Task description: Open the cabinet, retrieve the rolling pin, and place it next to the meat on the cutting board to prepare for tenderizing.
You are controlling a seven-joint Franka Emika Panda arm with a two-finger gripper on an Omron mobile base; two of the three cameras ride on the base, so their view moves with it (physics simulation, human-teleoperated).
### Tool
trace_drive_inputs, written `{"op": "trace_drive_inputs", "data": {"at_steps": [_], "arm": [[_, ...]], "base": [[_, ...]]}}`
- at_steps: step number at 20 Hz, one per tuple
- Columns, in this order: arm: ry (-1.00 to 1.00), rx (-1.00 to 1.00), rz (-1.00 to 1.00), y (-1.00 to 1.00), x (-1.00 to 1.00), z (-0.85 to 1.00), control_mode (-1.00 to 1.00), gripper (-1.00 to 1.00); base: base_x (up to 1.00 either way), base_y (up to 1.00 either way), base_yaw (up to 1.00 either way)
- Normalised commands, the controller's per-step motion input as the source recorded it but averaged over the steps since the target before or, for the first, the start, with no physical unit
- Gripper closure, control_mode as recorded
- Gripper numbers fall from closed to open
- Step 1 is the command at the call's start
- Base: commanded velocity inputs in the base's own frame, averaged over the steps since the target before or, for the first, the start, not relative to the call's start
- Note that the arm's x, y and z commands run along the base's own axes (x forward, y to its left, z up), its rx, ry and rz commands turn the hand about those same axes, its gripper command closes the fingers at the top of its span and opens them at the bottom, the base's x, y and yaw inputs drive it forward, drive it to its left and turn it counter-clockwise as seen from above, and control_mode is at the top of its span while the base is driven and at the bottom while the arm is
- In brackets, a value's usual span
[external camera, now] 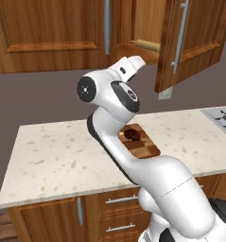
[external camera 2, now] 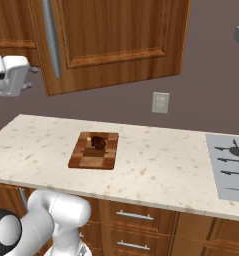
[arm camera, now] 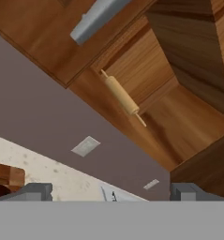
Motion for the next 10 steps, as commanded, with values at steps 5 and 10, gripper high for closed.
{"op": "trace_drive_inputs", "data": {"at_steps": [5,10], "arm": [[0.04,-0.01,0.0,-0.27,0.29,0.0,-1.0,-1.0],[0.04,-0.03,0.0,-0.07,0.37,-0.02,-1.0,-1.0]], "base": [[0.0,0.0,0.0],[0.0,0.0,0.0]]}}
